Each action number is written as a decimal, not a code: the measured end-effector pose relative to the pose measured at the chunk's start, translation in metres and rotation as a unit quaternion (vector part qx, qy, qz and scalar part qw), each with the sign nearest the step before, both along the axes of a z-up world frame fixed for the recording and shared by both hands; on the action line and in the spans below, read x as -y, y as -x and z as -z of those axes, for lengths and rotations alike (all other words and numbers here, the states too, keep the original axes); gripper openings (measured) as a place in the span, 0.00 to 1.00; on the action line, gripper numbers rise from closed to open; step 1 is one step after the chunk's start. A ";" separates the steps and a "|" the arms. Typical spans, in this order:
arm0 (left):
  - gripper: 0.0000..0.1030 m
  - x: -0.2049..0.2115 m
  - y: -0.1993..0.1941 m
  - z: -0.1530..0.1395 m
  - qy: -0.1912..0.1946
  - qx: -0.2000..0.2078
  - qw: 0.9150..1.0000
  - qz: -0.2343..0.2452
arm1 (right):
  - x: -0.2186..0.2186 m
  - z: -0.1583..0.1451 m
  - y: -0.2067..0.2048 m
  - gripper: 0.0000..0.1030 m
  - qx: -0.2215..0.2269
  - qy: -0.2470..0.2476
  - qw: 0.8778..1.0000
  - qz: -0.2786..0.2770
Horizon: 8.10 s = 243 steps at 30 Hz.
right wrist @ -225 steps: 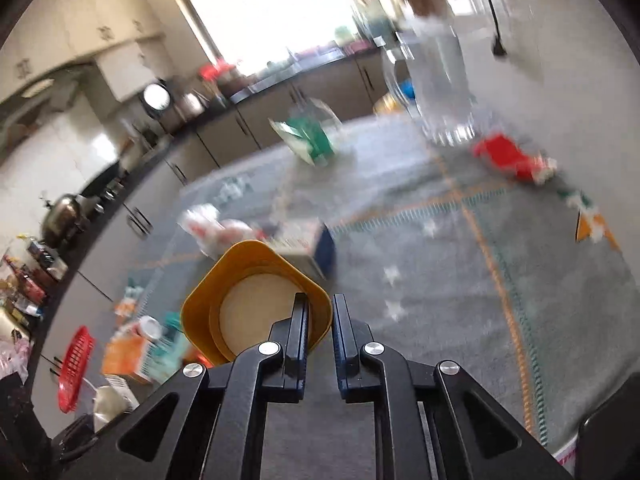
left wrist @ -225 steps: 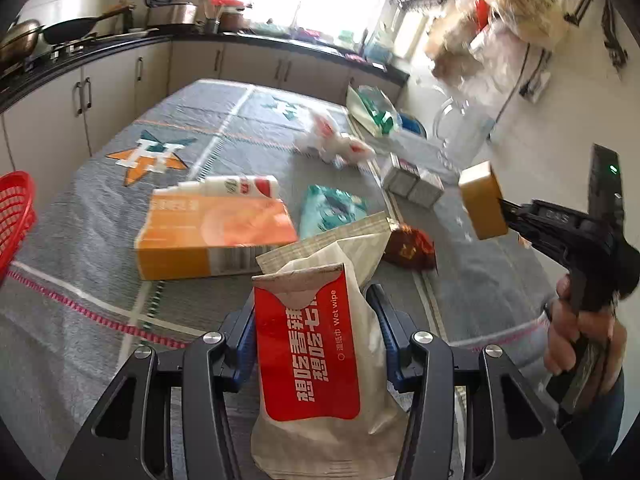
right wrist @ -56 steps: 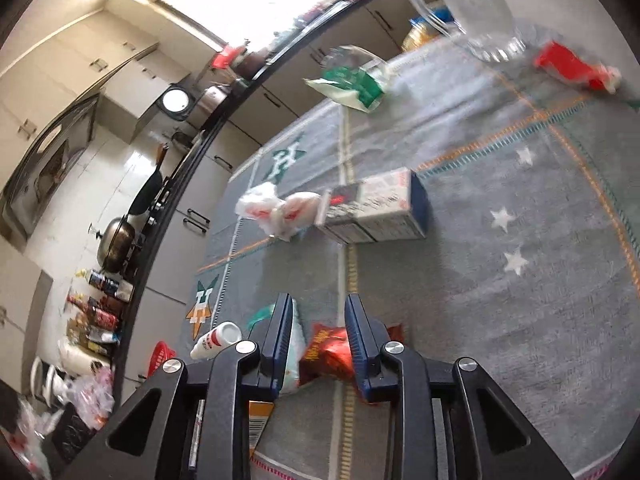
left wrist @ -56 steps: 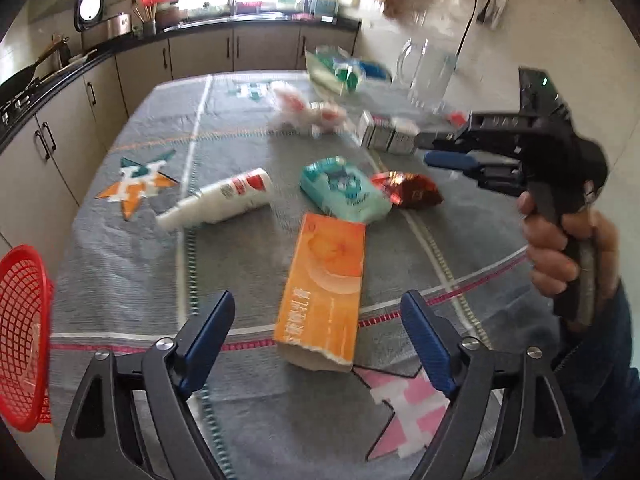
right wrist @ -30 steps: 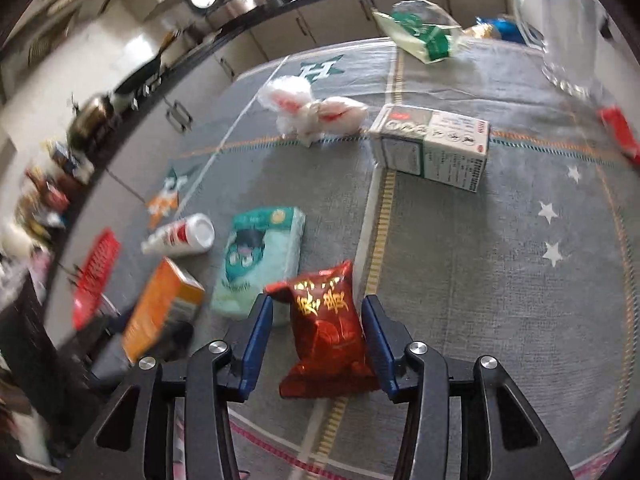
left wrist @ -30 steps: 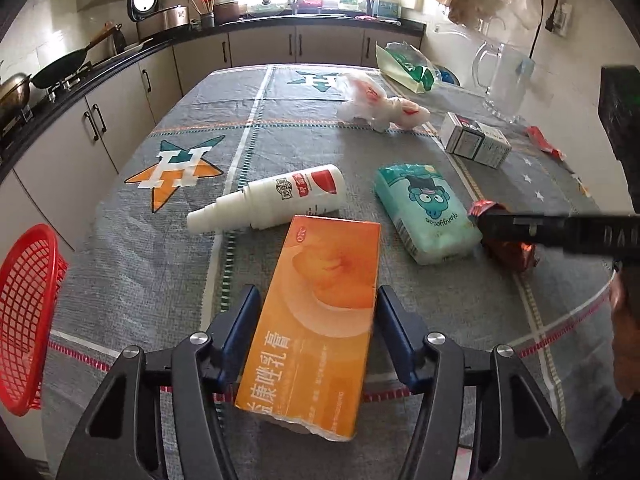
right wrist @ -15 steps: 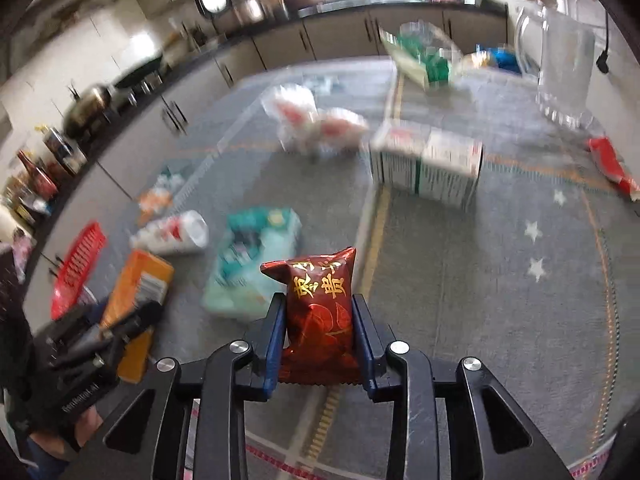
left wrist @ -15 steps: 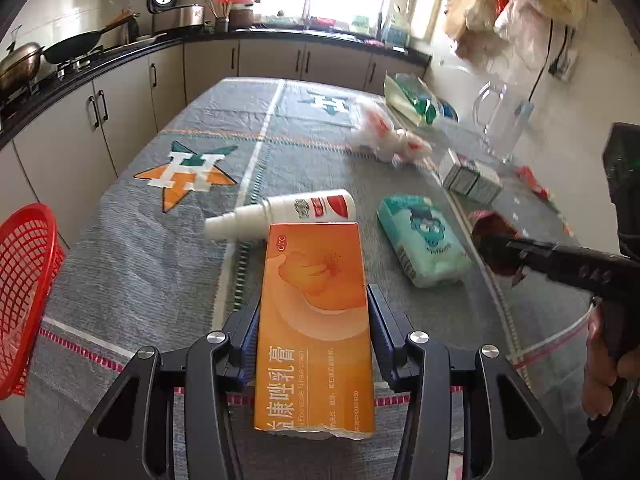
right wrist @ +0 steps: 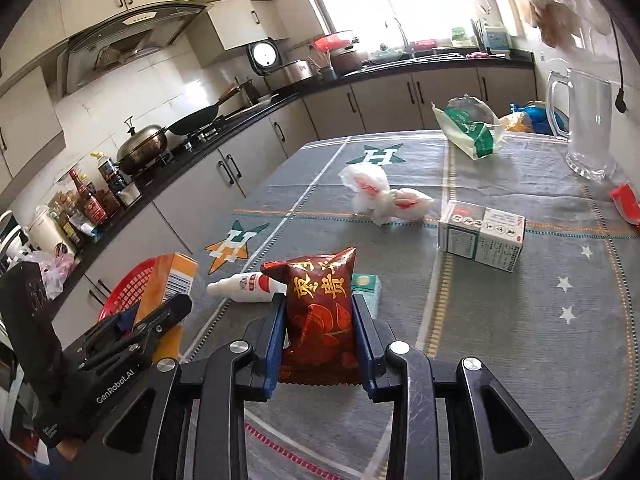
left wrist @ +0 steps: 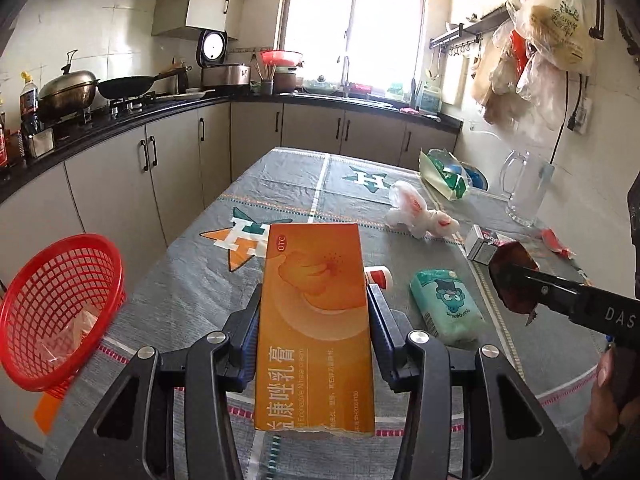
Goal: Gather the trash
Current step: 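Lift the red snack bag and orange box off the table, then carry the snack bag and orange box over the red basket and open both tools, then swing both open tools back toward the table, then grasp the white lotion bottle with the left tool while the right tool grasps the teal wipes pack, then lift the lotion bottle and teal wipes pack off the table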
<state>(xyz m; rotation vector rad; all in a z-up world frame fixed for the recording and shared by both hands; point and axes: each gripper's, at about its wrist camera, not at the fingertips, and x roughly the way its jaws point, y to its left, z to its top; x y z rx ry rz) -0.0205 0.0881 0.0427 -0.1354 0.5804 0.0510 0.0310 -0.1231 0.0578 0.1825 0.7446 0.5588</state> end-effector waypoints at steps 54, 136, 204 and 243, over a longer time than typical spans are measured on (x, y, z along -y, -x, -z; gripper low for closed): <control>0.45 -0.003 0.009 -0.006 -0.016 0.020 0.999 -0.022 | -0.007 0.002 0.005 0.34 0.022 -0.001 1.000 -0.006; 0.56 -0.178 0.056 -0.016 0.048 -0.038 0.991 -0.119 | -0.200 -0.007 -0.007 0.42 -0.115 -0.080 0.975 -0.172; 0.28 -0.016 -0.093 0.005 0.009 -0.060 0.996 0.071 | -0.047 0.048 -0.048 0.59 -0.081 0.105 0.991 0.016; 0.28 -0.003 -0.092 0.011 -0.027 -0.056 0.995 0.081 | -0.013 0.018 -0.037 0.38 -0.027 0.034 0.996 0.076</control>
